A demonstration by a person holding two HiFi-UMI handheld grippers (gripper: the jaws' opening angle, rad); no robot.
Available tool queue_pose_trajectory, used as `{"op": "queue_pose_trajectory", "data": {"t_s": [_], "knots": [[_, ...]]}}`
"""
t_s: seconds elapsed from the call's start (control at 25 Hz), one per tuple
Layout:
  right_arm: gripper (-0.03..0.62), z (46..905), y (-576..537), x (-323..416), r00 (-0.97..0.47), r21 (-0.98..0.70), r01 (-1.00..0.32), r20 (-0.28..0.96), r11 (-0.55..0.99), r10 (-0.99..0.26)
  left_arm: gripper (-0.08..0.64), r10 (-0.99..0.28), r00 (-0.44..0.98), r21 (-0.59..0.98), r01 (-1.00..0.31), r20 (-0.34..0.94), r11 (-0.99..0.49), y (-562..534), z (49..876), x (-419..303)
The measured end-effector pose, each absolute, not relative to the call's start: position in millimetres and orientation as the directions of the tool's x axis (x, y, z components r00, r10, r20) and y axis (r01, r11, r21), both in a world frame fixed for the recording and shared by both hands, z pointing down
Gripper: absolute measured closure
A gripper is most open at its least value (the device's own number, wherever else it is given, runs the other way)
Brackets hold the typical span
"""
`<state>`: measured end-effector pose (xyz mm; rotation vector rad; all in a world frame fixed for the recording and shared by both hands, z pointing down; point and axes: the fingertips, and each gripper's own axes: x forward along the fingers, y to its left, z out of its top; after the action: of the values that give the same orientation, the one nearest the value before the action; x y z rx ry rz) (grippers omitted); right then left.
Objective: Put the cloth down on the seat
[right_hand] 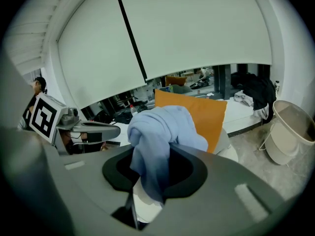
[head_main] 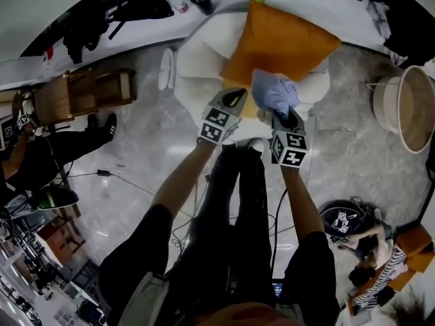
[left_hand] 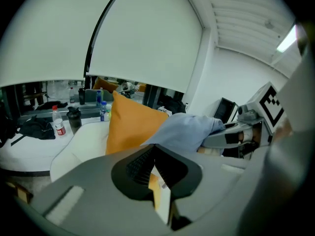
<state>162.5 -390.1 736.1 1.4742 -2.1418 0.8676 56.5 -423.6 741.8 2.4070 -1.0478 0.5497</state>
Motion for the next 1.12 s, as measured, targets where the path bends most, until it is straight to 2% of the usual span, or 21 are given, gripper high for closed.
{"op": "queue_pose_trajectory", "data": {"t_s": [0.48, 0.84, 1.12], "knots": [[0.488, 898.1, -384.8, 144.7, -0.405, -0.255, -0.912, 0.669, 0.32, -0.623, 0.555, -0.599, 0.585, 0.269, -0.801, 0.548, -0.535, -424.7, 875.1, 28.6], [0.488, 1032.8, -362.4, 88.7, -0.447, -0.216, -0.855, 0.767, 0.472, -0.459, 0.554, -0.603, 0.556, 0.287, -0.825, 0.572, -0.487, -409.0, 962.3, 0.1], [0.488, 1107.3, -368.1, 64.9, -0.425, -0.186, -0.833, 0.819, 0.521, -0.387, 0.554, -0.622, 0.549, 0.299, -0.833, 0.559, -0.466, -404.5, 979.9, -17.2]]}}
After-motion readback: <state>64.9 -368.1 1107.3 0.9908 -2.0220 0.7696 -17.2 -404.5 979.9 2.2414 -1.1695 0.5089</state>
